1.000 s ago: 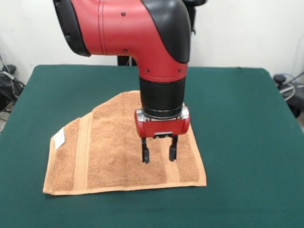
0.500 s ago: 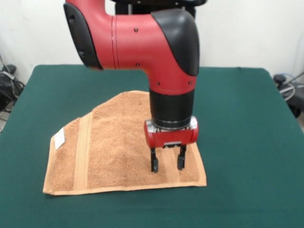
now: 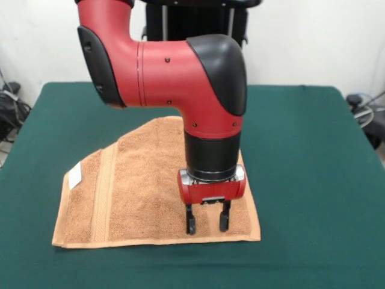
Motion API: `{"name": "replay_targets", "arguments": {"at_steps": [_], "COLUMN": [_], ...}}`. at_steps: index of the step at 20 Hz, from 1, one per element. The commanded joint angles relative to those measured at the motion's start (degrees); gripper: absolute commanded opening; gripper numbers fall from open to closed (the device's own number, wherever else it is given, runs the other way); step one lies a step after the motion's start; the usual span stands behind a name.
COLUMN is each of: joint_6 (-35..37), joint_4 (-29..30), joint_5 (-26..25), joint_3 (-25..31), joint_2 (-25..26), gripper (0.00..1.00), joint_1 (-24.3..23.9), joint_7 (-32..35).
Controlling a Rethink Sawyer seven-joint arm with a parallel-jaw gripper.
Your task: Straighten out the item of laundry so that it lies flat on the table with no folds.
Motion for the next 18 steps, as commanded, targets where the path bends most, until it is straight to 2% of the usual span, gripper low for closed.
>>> {"name": "replay_targets", "arguments": {"at_steps": [1, 6, 7, 11, 18], "joint_6": [0.7, 1.5, 1.7, -2.5, -0.6], "joint_4": [-6.5, -7.5, -7.7, -6.0, -6.0], "joint_5": [-2.4, -2.7, -3.0, -4.5, -3.4], "joint_3": [-0.1, -0.7, -0.5, 1.4, 0.3], "joint_2": [5.2, 5.3, 5.3, 5.1, 4.9], "gripper": [1.0, 1.0, 0.0, 0.0, 0.0], "joint_1": [1.2, 1.9, 1.8, 0.2, 1.2], "joint_7": [1.3, 1.3, 0.8, -0.5, 1.1]}}
